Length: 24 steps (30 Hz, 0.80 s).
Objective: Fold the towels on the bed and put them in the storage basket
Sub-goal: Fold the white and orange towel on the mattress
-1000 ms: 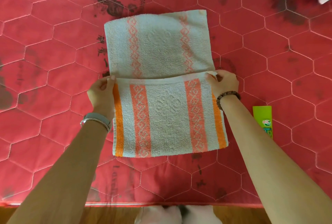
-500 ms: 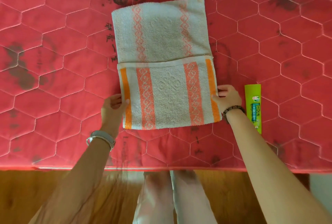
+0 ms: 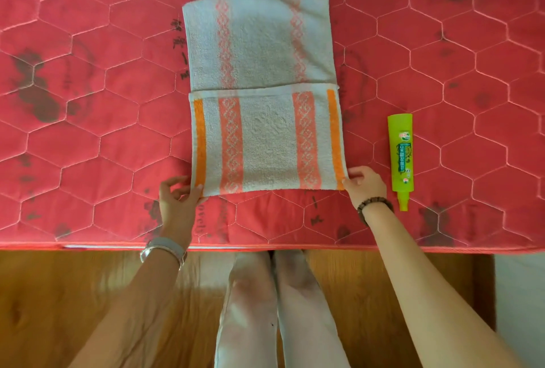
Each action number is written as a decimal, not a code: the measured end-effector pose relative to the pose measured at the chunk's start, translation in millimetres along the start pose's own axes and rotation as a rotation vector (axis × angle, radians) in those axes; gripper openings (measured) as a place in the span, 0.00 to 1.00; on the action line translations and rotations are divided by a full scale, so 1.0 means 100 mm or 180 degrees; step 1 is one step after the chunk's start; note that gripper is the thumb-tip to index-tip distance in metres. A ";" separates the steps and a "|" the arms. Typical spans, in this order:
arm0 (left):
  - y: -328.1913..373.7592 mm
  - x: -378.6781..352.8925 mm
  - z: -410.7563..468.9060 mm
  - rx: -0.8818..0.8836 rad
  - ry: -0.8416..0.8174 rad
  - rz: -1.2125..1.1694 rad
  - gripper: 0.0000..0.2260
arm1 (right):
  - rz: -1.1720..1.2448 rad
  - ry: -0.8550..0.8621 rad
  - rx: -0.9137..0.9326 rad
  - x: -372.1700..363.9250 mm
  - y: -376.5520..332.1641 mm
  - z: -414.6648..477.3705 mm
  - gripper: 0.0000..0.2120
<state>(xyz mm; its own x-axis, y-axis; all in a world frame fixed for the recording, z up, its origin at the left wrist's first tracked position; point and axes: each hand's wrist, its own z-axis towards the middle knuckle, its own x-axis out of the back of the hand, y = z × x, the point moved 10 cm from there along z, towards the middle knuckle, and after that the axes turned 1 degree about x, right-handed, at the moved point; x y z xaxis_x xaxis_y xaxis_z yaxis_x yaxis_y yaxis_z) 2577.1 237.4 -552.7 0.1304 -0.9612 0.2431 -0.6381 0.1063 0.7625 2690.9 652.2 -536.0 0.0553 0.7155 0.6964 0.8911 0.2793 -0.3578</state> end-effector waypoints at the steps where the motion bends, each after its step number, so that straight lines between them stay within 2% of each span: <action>1: 0.00 0.02 -0.05 -0.0019 -0.0020 0.0043 0.13 | 0.0026 0.0027 0.0019 0.01 0.02 -0.04 0.10; 4: -0.05 0.10 -0.20 -0.0027 -0.0163 0.0138 0.13 | 0.0294 0.0001 -0.0025 0.04 0.11 -0.18 0.10; 9: -0.13 0.20 -0.40 -0.0057 -0.0415 0.0508 0.13 | 0.0210 -0.0040 0.0006 0.14 0.24 -0.42 0.07; 14: -0.18 0.25 -0.58 0.0099 -0.0542 0.0708 0.16 | 0.0847 -0.0606 -0.0445 0.02 0.47 -0.56 0.11; 19: -0.09 0.24 -0.63 0.0341 -0.0645 0.0404 0.12 | 0.1059 -0.0950 0.0017 0.07 0.13 -0.64 0.14; 22: 0.09 0.15 -0.58 0.0151 -0.0917 0.0325 0.22 | 0.1024 -0.1027 0.0341 0.15 -0.11 -0.60 0.18; 24: 0.23 0.12 -0.54 -0.0031 -0.0888 0.0463 0.25 | 0.0901 -0.0962 0.0561 0.21 -0.25 -0.56 0.20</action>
<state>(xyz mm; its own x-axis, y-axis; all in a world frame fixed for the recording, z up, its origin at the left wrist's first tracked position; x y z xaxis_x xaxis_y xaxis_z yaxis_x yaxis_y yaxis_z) 2604.6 242.4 -500.1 -0.1758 -0.9683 0.1774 -0.6274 0.2491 0.7378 2695.0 624.4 -478.0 0.1286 0.9270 0.3523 0.7679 0.1317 -0.6269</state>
